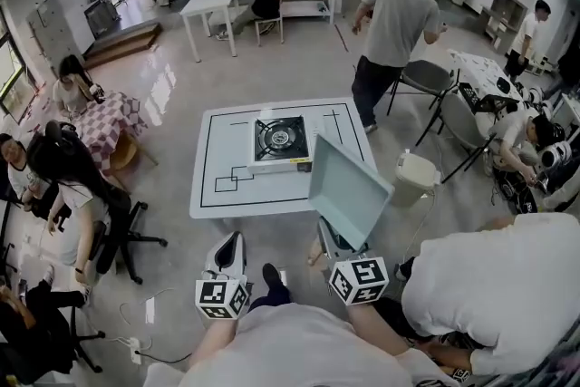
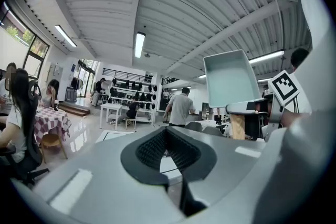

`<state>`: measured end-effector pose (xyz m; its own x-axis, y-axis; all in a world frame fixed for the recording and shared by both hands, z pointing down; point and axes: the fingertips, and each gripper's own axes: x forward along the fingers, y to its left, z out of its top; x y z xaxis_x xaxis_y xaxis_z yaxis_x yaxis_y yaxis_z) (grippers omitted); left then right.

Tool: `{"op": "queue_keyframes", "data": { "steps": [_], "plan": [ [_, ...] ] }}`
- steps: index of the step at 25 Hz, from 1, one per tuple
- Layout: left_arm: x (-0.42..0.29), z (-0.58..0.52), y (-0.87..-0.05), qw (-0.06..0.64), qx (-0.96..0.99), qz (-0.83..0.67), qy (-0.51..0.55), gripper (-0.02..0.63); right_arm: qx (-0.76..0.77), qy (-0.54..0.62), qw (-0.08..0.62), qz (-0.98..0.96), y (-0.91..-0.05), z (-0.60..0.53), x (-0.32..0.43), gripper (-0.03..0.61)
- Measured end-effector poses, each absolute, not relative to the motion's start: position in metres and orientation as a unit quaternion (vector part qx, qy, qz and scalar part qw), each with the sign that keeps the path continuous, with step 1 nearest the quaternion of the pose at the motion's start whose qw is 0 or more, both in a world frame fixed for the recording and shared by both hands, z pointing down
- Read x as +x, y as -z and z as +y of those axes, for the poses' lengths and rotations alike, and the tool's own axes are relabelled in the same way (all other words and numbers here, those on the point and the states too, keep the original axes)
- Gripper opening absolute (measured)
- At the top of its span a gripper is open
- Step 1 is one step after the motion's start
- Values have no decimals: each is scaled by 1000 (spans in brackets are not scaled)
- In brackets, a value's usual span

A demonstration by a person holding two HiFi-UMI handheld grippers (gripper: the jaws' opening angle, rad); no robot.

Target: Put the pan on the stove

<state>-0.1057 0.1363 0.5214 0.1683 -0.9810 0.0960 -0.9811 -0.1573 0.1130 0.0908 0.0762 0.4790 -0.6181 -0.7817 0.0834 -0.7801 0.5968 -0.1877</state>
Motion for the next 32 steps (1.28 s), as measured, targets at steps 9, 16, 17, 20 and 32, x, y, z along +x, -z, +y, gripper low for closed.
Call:
{"op": "queue_keyframes", "data": {
  "steps": [9,16,17,20,32],
  "plan": [
    [-159,20,-534,71,768,-636,-2,9,-440,103,-5,892,-494,-25,42,121],
    [-214,-81,-528,63,788,-613,-16,10,-454,105,-2,885,-490,-108,-9,120],
    [-221,-94,-527,62,789,-611,-16,9,-456,103,0,884,-489,-120,-16,120],
    [-236,-129,-529,62,791,-608,-15,9,-458,101,3,883,-489,-151,-30,120],
    [-227,-175,-527,70,778,-624,-4,9,-440,100,-6,893,-482,-206,-30,120]
  ]
}}
